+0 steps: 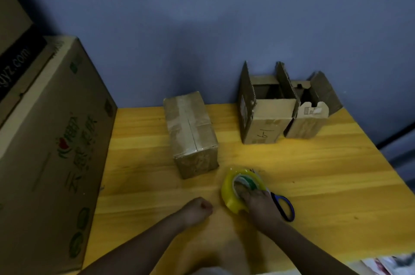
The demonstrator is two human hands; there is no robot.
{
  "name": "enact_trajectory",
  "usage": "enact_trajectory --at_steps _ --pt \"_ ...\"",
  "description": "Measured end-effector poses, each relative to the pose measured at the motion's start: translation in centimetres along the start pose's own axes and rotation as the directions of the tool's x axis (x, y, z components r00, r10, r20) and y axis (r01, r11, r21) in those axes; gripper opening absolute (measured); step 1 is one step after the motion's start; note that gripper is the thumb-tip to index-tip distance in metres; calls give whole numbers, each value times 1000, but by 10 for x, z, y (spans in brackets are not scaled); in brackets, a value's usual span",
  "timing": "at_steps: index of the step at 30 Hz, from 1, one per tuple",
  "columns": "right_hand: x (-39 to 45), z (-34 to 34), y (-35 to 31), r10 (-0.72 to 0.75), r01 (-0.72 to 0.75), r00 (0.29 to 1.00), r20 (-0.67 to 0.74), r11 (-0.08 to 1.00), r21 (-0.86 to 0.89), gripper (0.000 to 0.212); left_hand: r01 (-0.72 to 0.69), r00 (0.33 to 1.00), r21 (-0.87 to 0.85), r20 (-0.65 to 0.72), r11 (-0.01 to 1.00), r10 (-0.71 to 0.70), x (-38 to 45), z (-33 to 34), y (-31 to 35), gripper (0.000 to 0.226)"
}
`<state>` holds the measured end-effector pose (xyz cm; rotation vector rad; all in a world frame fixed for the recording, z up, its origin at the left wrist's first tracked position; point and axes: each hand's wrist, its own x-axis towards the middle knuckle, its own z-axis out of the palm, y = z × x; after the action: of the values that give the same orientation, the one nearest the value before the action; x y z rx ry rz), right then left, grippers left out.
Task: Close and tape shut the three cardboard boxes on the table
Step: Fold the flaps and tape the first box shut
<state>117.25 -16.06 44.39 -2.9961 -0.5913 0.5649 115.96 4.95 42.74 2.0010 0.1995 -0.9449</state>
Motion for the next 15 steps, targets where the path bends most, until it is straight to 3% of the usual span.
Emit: enact_trajectory --at_steps 2,3,5,7,9,10,11,13,15 --pt "-1 -4 1 71 -45 996 -58 933 356 46 -19 998 -146 59 989 27 -7 2 11 14" --pt "-2 -9 -1 124 -82 992 -34 813 576 38 -35 996 -229 72 973 53 -11 1 18 15" --pt "-7 -18 -7 164 -130 985 58 471 873 28 -83 991 -361 66 929 115 -19 0 34 17" --pt "-11 -25 -13 152 -103 986 65 256 961 26 -152 981 -427 44 891 188 -21 -1 43 25" --pt "-16 -31 -21 133 -70 990 48 158 985 27 -199 974 -471 2 859 227 -21 0 47 51" --pt "-18 -32 -24 138 -67 989 42 174 983 29 -218 971 -501 -21 838 240 -22 0 48 61" --pt "-19 -33 -26 174 -60 985 15 257 965 34 -235 967 -524 -41 819 251 -23 1 48 62" --pt "-20 -32 -26 289 -28 948 -134 492 870 47 -276 956 -562 -81 779 281 -24 2 46 50" --pt "-21 -34 -23 340 38 894 -291 591 806 59 -308 946 -581 -106 753 306 -24 1 45 42"
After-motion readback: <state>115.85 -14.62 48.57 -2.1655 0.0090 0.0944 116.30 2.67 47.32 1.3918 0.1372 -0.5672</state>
